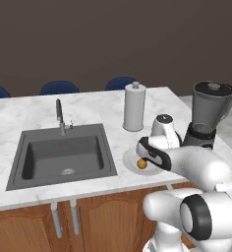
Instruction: Pick the peach and apple from the fridge and place them on the plate next to the blender to make a fruit smoothie.
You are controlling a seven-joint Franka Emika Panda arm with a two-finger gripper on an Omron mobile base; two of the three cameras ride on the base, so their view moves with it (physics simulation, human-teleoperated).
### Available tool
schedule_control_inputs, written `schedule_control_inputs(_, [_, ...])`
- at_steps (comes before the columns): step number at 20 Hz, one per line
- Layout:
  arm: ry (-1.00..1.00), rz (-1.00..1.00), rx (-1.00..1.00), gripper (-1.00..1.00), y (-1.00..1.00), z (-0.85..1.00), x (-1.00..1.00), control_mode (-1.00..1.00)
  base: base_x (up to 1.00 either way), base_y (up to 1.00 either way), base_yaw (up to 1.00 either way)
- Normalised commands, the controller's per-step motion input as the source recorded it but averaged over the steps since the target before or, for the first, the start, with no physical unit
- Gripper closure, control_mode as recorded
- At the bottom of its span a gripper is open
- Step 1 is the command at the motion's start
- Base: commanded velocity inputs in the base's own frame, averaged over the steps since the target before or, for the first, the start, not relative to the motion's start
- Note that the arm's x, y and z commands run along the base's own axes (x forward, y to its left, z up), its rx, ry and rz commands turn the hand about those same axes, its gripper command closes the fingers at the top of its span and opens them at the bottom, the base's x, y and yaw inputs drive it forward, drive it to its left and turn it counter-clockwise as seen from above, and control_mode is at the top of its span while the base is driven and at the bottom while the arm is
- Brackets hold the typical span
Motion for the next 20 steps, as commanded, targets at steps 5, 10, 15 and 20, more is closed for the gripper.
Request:
schedule_control_inputs(5, [0.02, 0.0, 0.0, 1.0, -0.02, -0.24, 0.28, -1.0, 0.0, 0.0, 0.0])
schedule_control_inputs(10, [0.03, 0.0, 0.0, 1.0, -0.01, -0.24, 0.29, -1.0, 0.0, 0.0, 0.0])
schedule_control_inputs(15, [0.01, 0.0, 0.0, -1.0, 0.0, -0.2, 0.18, -1.0, 0.0, 0.0, 0.0])
schedule_control_inputs(20, [0.0, 0.0, 0.0, -1.0, 0.0, -0.06, 0.02, -1.0, 0.0, 0.0, 0.0])
